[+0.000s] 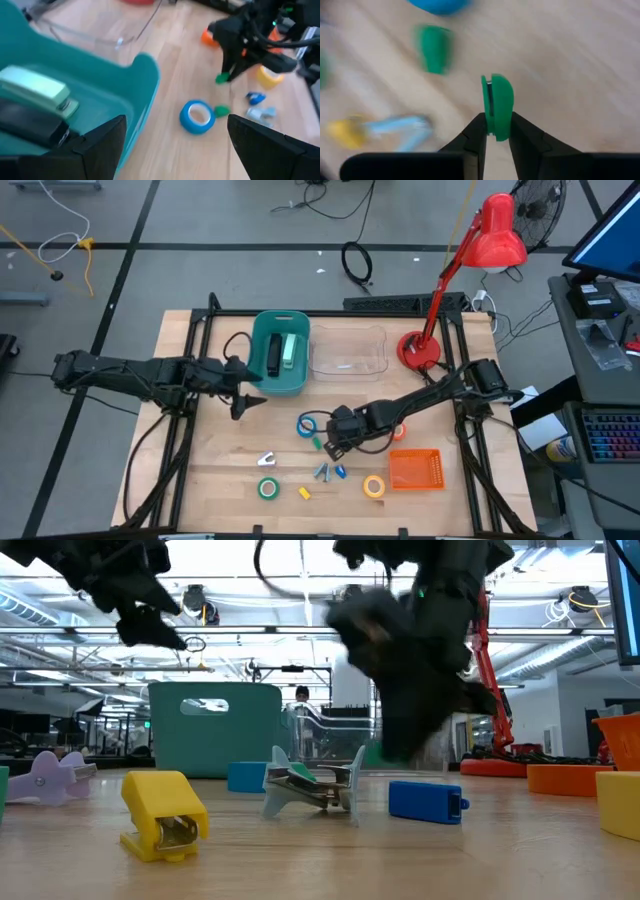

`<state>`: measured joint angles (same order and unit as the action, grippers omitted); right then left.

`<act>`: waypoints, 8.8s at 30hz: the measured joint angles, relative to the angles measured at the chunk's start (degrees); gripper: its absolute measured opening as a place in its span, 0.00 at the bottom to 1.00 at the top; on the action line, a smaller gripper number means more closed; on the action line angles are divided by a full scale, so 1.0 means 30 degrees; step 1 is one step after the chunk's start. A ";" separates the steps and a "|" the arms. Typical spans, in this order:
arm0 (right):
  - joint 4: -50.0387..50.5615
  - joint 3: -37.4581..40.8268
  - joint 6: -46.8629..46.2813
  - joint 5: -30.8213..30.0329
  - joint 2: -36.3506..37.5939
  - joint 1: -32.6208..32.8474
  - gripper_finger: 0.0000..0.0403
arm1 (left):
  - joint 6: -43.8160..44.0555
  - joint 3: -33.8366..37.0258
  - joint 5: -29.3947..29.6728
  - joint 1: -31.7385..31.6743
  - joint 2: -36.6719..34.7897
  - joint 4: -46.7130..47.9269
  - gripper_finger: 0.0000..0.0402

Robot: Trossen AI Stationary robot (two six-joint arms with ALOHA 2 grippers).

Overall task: Pick and place Stapler, Stapler remover, tape
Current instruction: Put the right mini green stapler into the blue bin

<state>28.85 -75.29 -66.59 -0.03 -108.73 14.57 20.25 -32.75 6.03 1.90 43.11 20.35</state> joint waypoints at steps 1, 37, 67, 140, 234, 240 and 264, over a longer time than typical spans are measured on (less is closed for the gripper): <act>-0.0418 -0.0046 0.0007 -0.0071 0.0045 -0.0037 0.15 | -0.0049 0.0000 -0.0003 -0.0003 0.0000 -0.0359 0.87; -1.0334 0.0017 0.8471 -0.1878 0.4101 -0.3358 0.15 | 0.5975 0.0000 -0.0194 0.0535 0.4097 -1.1643 0.88; -1.2655 -0.0012 0.8890 0.0117 0.4538 -0.3797 0.15 | 0.7286 0.0000 -0.0521 0.0652 0.6433 -1.5982 0.87; -1.3666 -0.0012 0.6717 0.0090 0.4538 -0.3849 0.15 | 0.3926 0.0000 -0.1648 0.0594 0.6411 -1.7730 0.22; -0.0106 -0.0012 0.8846 0.0401 0.5463 -0.2546 0.41 | 0.5830 -0.2175 -0.0791 -0.3132 0.6343 -0.7673 0.15; 0.1615 -0.0003 0.9572 -0.3267 0.7291 -0.2122 0.41 | 0.6368 -0.5316 -0.0197 -0.4855 0.6777 -0.0082 0.15; -1.0335 1.2471 1.2417 -0.6396 1.7582 -0.2061 0.38 | 0.5277 -1.2283 -0.4359 -0.7700 1.5423 0.8959 0.15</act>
<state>-2.16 -37.88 -29.34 -19.22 -55.98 8.39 36.08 -69.60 -7.05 -21.20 89.38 47.23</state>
